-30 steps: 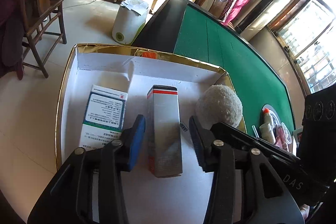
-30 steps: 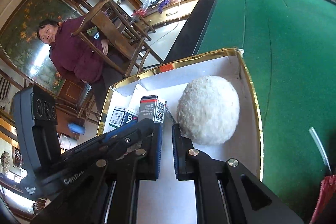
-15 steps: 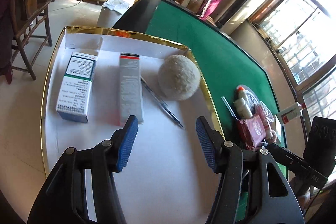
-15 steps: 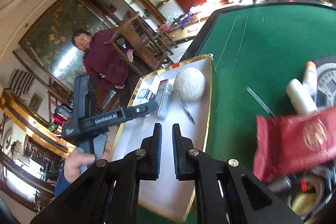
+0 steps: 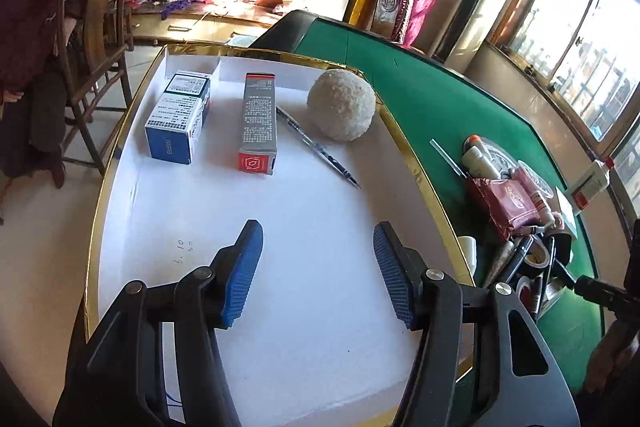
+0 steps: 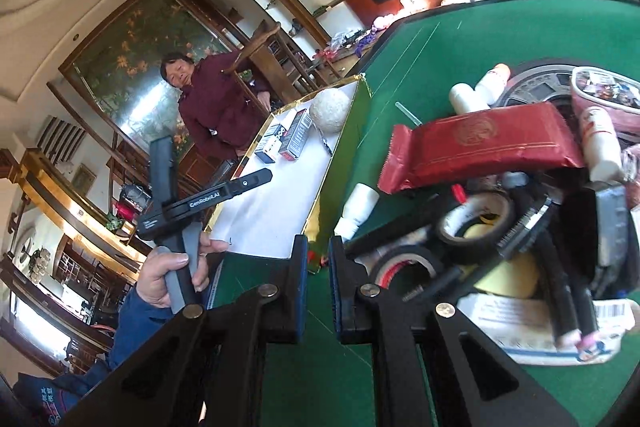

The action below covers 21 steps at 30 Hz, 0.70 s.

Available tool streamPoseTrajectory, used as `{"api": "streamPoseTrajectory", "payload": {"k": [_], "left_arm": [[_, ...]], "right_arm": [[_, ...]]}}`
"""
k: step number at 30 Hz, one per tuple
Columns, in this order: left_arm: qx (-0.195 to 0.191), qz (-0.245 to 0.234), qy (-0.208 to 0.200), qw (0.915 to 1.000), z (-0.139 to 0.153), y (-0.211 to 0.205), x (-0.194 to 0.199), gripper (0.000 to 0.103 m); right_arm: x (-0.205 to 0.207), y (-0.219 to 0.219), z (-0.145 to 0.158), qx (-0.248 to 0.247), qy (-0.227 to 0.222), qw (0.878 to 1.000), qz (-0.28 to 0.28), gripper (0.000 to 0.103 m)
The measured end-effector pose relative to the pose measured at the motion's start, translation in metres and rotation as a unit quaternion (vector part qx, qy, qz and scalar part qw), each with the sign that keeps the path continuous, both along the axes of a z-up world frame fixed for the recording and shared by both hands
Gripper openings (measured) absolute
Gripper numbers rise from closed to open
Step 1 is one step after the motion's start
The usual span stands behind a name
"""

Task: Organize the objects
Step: 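Move both open tools back toward the pile of items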

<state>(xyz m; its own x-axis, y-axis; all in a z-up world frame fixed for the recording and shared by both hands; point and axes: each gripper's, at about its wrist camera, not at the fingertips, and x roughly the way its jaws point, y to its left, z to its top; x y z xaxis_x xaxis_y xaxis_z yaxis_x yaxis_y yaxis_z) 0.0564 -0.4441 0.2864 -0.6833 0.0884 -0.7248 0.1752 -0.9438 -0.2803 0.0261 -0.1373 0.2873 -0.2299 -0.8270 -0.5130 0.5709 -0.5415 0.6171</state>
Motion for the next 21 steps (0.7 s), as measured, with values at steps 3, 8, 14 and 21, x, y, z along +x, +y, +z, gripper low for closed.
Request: {"api": "streamPoseTrajectory", "payload": {"k": [3, 8, 14, 21], "left_arm": [[-0.022, 0.001, -0.004, 0.9998, 0.004, 0.005, 0.004, 0.058], [-0.028, 0.006, 0.051, 0.9983, 0.029, 0.022, 0.035, 0.058], [0.027, -0.093, 0.108, 0.9894, 0.02, 0.093, 0.078, 0.071], [0.051, -0.2, 0.117, 0.9714, 0.0, 0.15, 0.083, 0.071]], "right_arm": [[0.001, 0.019, -0.001, 0.009, 0.007, 1.0, -0.011, 0.009], [-0.012, 0.052, -0.005, 0.03, 0.023, 0.998, -0.05, 0.009], [-0.033, 0.081, -0.022, 0.033, -0.008, 0.995, -0.093, 0.009], [-0.052, 0.109, -0.042, 0.061, -0.048, 0.992, -0.102, 0.009]]}}
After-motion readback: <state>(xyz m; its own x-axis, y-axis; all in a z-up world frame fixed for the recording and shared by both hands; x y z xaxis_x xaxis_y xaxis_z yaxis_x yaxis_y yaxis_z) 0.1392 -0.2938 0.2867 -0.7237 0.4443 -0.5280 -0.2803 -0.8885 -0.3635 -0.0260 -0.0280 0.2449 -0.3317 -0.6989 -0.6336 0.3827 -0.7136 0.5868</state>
